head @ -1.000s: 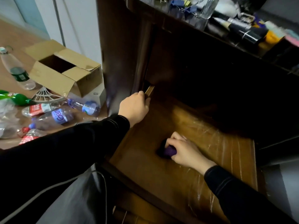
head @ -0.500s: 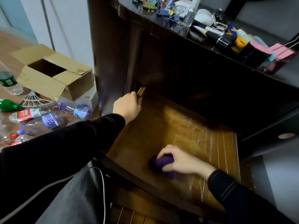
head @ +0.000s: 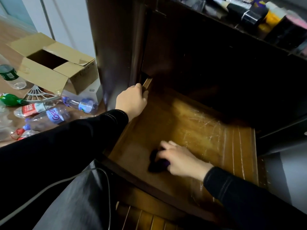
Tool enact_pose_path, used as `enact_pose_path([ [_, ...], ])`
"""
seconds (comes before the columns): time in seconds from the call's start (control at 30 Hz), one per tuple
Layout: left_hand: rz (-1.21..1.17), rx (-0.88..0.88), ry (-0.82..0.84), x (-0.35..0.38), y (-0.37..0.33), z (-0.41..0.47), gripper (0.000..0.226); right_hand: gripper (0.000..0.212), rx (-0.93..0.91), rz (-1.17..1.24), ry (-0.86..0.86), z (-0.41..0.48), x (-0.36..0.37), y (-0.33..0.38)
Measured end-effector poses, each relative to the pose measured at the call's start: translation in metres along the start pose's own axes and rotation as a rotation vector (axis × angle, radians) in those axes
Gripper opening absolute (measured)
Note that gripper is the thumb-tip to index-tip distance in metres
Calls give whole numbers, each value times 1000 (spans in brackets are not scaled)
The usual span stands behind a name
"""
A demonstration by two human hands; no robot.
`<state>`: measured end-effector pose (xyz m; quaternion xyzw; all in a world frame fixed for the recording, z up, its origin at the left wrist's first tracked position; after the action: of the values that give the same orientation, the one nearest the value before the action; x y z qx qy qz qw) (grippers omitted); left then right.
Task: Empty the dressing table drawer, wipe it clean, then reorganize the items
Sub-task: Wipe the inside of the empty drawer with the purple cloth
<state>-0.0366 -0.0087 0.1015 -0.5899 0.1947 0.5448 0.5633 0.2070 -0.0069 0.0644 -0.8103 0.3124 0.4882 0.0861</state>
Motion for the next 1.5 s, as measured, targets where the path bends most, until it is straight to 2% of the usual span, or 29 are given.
enact_pose_path([
  [0.13, -14, 9, 1, 1, 2, 0, 27, 64, -142, -46, 138, -45, 5, -4],
  [0.33, -15, 11, 4, -3, -1, -3, 30, 47, -67, -30, 238, -59, -10, -11],
  [0.4, -20, 14, 18, -5, -2, -5, 32, 38, -17, 78, 165, -52, -25, -7],
  [0.5, -31, 11, 29, -8, -5, -5, 32, 32, 7, 236, -67, -25, -45, 5],
  [0.6, -17, 9, 25, -6, -4, -4, 33, 36, -29, 124, -215, 10, -47, 22],
  [0.7, -27, 2, 13, -5, -4, -2, 32, 53, 0, 32, -126, 35, -35, 30],
  [0.83, -27, -6, 19, -6, -5, -2, 33, 62, -9, -14, -26, 25, -22, 27],
  [0.93, -32, -5, 21, -8, -5, -5, 32, 68, 4, -33, 112, -1, -9, 15],
  [1.13, -53, -12, 55, -17, -8, -9, 34, 49, 35, 132, 187, -49, 6, -9],
  [1.2, -65, -9, 69, -18, -9, -12, 34, 39, 86, 283, 177, -52, 2, -14],
  [1.27, -68, -1, 63, -19, -10, -12, 34, 35, 131, 499, 89, -48, -14, -22],
  [1.33, -59, -2, 54, -17, -9, -10, 33, 35, 181, 606, -115, -33, -36, -38],
  [1.43, -49, 3, 40, -14, -8, -9, 32, 34, 326, 520, -485, 1, -65, -70],
  [1.5, -51, 4, 33, -12, -6, -7, 31, 36, 451, 491, -599, 28, -74, -93],
])
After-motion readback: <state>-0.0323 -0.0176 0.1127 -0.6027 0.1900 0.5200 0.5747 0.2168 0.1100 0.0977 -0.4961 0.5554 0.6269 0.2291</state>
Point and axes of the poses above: each hand's wrist, its own z-axis towards the middle knuckle, its own x-axis out of the palm, y = z × x, the point moved 1 cm from there along z, towards the middle knuckle, and after that the axes turned 9 degrees about x, right-handed, at the moved point
